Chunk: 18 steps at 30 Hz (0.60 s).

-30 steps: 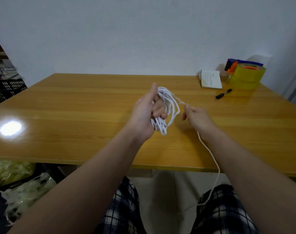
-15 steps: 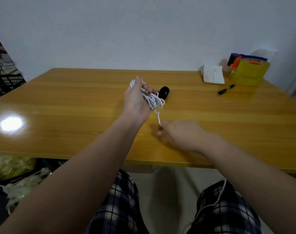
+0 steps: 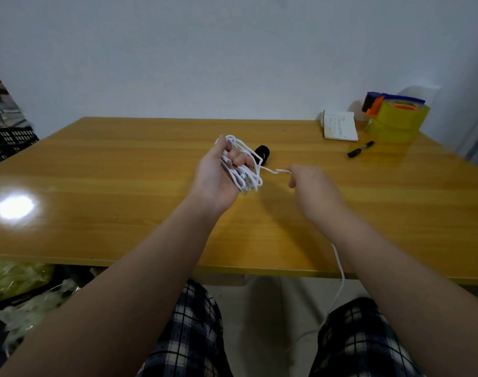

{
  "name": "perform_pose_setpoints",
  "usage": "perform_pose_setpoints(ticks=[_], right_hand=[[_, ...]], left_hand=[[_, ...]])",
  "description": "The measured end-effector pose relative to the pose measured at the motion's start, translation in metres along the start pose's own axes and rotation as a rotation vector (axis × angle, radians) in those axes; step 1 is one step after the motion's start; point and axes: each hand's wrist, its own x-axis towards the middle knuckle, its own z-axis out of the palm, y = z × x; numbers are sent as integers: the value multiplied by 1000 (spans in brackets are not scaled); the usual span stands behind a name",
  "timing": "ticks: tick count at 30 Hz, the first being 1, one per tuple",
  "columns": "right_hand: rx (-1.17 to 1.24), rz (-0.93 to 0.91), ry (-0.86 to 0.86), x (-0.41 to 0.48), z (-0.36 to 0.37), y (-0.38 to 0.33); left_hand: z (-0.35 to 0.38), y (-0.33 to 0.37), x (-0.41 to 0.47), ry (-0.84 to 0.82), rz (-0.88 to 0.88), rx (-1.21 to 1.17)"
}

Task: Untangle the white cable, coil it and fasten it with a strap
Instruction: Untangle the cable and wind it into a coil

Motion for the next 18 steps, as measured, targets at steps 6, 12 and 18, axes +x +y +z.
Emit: perform_pose_setpoints(ticks=[6,12,18], right_hand=[[56,-156,122,-3,-1,15],[79,-169,147,7,-5,23],[182,-176,129,2,-2,23]], left_hand=[[-2,-1,-6,-2,-42,56],[-4,-8,-13,-16,-76,36],[-2,-9,-14,-46,-91,25]])
